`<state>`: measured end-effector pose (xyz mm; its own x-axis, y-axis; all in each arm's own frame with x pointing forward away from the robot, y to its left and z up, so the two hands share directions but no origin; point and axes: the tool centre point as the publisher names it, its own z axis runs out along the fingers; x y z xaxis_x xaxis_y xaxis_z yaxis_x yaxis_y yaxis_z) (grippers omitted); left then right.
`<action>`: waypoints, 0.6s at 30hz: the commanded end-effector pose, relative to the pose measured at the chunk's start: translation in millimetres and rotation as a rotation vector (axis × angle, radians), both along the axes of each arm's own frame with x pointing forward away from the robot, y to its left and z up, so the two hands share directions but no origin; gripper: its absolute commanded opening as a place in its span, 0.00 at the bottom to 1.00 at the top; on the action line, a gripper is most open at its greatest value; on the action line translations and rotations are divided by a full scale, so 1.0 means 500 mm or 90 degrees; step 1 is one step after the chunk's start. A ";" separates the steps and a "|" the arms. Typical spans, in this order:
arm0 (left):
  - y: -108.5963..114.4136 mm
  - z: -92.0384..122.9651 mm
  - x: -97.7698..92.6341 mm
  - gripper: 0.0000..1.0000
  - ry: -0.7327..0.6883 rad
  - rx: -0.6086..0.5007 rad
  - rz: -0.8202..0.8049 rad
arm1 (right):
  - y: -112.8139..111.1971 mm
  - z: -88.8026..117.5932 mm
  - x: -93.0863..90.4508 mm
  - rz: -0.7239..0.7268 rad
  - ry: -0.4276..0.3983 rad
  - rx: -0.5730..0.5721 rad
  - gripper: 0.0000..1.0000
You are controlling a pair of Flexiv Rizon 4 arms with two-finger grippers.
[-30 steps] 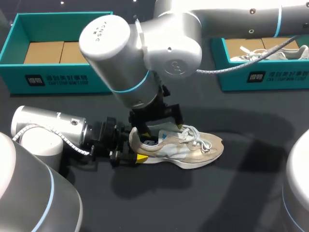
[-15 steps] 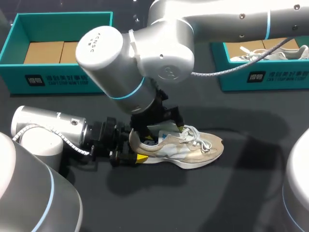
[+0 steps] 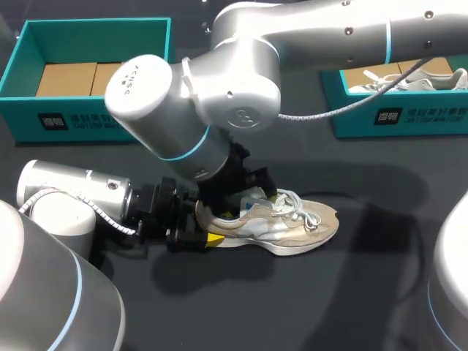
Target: Take the shoe out of the shoebox, open the shoe tongue, remove and reinsert the insole, then place the shoe into the shoebox
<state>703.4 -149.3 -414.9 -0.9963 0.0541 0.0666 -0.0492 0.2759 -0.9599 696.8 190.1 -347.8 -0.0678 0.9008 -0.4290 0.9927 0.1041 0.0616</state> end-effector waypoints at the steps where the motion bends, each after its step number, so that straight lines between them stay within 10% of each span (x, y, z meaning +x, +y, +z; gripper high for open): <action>1: 0.002 0.001 -0.002 0.00 0.000 0.000 0.002 | 0.006 -0.015 -0.019 -0.283 -0.143 0.022 0.94; 18: 0.002 0.001 -0.002 0.00 0.000 0.000 0.002 | -0.038 -0.017 -0.011 -0.311 -0.145 0.013 0.71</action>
